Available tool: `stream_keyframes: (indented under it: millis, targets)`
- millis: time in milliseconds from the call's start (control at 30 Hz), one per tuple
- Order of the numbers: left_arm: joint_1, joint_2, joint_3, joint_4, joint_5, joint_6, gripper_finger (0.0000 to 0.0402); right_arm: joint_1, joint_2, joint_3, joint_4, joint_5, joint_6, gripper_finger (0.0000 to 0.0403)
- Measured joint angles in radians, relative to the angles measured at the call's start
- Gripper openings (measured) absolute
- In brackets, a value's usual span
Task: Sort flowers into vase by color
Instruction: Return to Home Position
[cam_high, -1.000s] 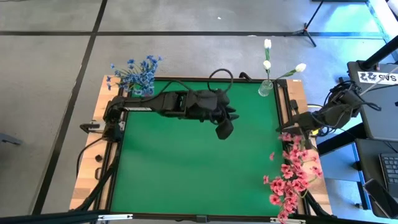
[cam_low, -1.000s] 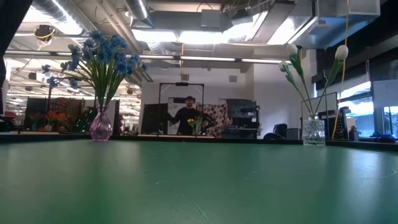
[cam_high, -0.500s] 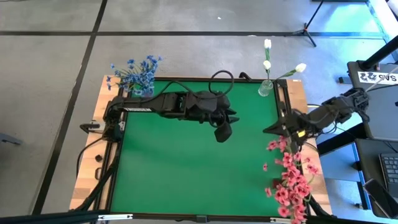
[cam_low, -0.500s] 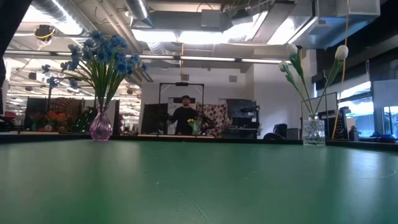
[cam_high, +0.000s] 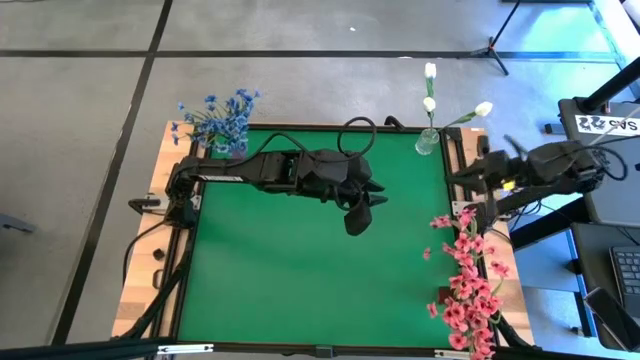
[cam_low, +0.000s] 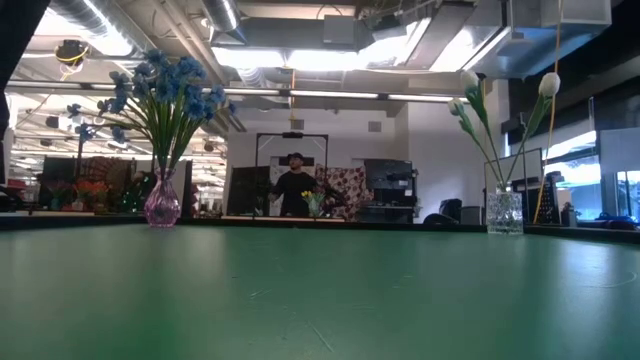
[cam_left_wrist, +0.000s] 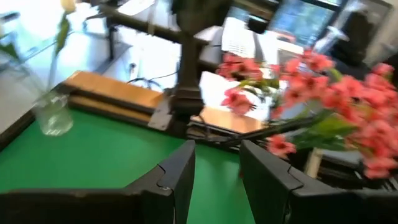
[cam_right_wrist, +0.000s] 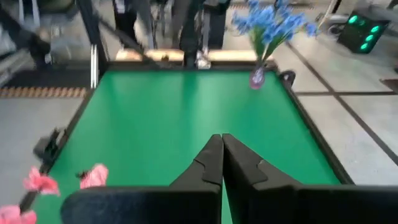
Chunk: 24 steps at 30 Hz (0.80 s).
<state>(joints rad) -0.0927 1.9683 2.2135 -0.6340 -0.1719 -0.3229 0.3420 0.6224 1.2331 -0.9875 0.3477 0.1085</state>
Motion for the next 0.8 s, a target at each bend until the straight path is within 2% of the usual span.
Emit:
stream_keyframes:
  millis: [67, 200, 267, 400, 500, 667, 800]
  targets:
    - [0.000, -0.004, 0.000, 0.007, 0.027, 0.033, 0.0124, -0.013, -0.017, -0.003, 0.008, -0.004, 0.020, 0.0005]
    - [0.013, -0.007, 0.000, -0.001, 0.032, 0.051, 0.0124, -0.043, -0.013, -0.049, 0.105, -0.127, 0.045, 0.0002]
    - [0.023, -0.007, -0.009, 0.007, 0.029, 0.065, 0.0124, -0.063, 0.023, -0.090, 0.225, -0.192, 0.044, 0.0003]
    - [0.047, -0.007, -0.074, 0.095, 0.067, 0.066, 0.0124, -0.134, 0.114, -0.123, 0.351, -0.238, -0.009, 0.0002]
    - [0.055, -0.005, -0.114, 0.131, 0.103, 0.063, 0.0124, -0.220, 0.159, -0.121, 0.444, -0.294, -0.045, 0.0001]
    - [0.055, -0.006, -0.172, 0.267, 0.181, 0.041, 0.0124, -0.400, 0.188, -0.120, 0.549, -0.467, -0.092, 0.0001]
    - [0.058, -0.042, -0.232, 0.308, 0.191, 0.045, 0.0124, -0.555, 0.178, -0.162, 0.707, -0.598, -0.088, 0.0001]
